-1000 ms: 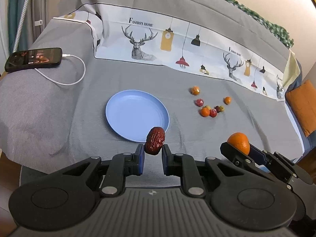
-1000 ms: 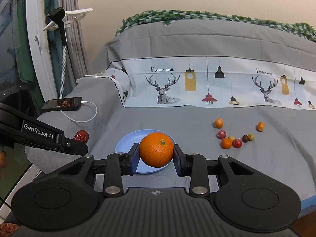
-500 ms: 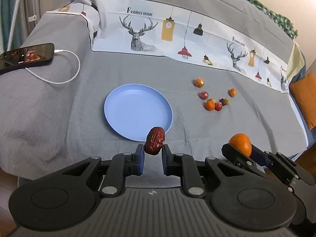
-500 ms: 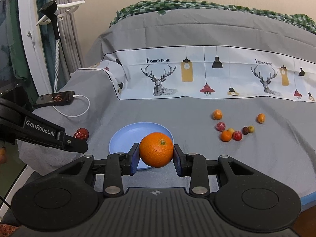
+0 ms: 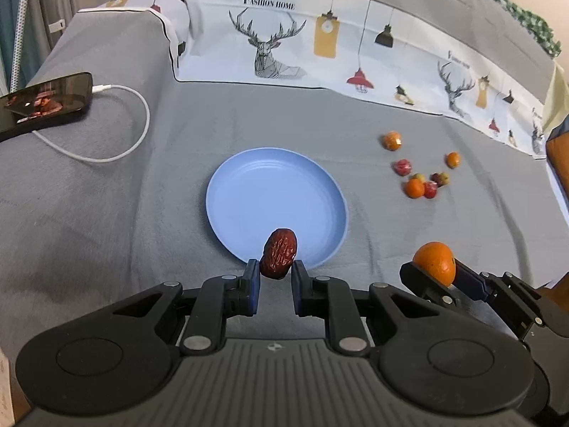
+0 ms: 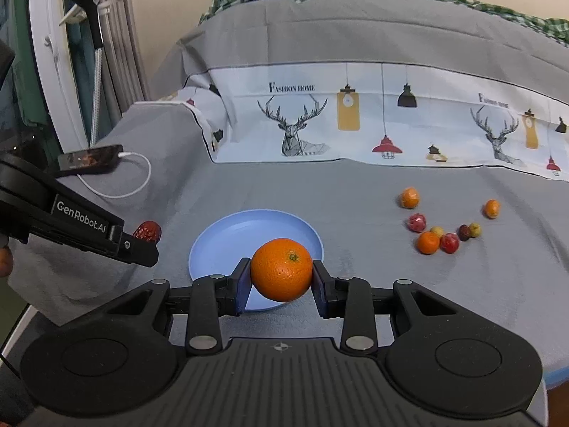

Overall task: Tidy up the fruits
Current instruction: 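Carry the date and mandarin over the blue plate and release both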

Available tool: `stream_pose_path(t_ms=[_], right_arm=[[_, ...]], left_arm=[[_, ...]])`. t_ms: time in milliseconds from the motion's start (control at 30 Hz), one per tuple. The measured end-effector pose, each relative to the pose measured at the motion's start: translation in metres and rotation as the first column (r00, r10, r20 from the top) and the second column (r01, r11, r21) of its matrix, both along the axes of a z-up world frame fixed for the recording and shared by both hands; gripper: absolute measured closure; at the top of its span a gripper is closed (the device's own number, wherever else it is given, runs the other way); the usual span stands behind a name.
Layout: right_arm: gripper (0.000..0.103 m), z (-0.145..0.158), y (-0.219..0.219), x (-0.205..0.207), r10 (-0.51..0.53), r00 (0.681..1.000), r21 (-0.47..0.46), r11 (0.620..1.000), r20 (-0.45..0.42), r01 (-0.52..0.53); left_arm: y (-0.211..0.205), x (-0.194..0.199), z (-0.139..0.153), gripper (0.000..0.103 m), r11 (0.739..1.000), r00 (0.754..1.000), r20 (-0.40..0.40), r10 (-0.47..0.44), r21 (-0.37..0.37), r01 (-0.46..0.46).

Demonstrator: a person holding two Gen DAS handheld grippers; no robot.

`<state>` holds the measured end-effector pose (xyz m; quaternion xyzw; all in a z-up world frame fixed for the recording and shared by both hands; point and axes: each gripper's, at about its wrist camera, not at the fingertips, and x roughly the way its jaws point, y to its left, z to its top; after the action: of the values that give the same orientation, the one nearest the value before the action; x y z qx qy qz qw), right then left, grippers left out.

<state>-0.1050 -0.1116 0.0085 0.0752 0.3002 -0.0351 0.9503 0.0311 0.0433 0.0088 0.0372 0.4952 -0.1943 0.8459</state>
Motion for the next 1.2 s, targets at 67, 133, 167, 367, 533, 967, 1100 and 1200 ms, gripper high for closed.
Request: stream_pose_path(t_ms=[67,133,167,367,533,967,1100,1200], right_arm=[[0.066,-0.007,0.0,0.011,0.004,1.0,-0.001,1.0,-0.014,-0.004],[0.066,-0.015,0.001,0.022,0.008,1.0,0.0,1.0,-0.03,-0.008],[0.066,-0.019,0.001,0.028,0.011,0.999,-0.003,1.0,-0.038,-0.011],[0.066,-0.042,0.005,0.065,0.037,0.996,-0.039,0.998,-0.078,-0.04],[0.066,-0.066,0.008,0.099,0.05,0.991,-0.065,0.996,-0.128,-0.059],[0.066,-0.104,0.001,0.156,0.055,0.975,-0.12,0.989,-0.217,-0.083],[0.046,-0.107,-0.004,0.166,0.032,0.972,-0.099,0.993,-0.234,-0.057],[0.012,-0.093,-0.006,0.156,0.011,0.983,-0.136,0.99,-0.185,-0.036]], left_arm=[[-0.003,0.012,-0.007,0.083,1.0,1.0,-0.01,0.002,0.007,-0.002],[-0.006,0.024,-0.015,0.083,1.0,1.0,-0.019,0.001,0.012,-0.001],[-0.008,0.029,-0.018,0.083,1.0,1.0,-0.024,0.0,0.014,0.0],[-0.02,0.064,-0.047,0.083,0.999,0.999,-0.033,-0.014,0.037,0.015],[-0.033,0.097,-0.084,0.083,0.995,0.998,-0.061,-0.027,0.097,0.033],[-0.055,0.139,-0.128,0.083,0.985,0.994,-0.099,-0.05,0.159,0.066],[-0.056,0.138,-0.122,0.015,0.988,0.997,-0.063,-0.054,0.14,0.063],[-0.047,0.123,-0.1,0.001,0.992,0.997,0.037,-0.061,0.11,0.057]])
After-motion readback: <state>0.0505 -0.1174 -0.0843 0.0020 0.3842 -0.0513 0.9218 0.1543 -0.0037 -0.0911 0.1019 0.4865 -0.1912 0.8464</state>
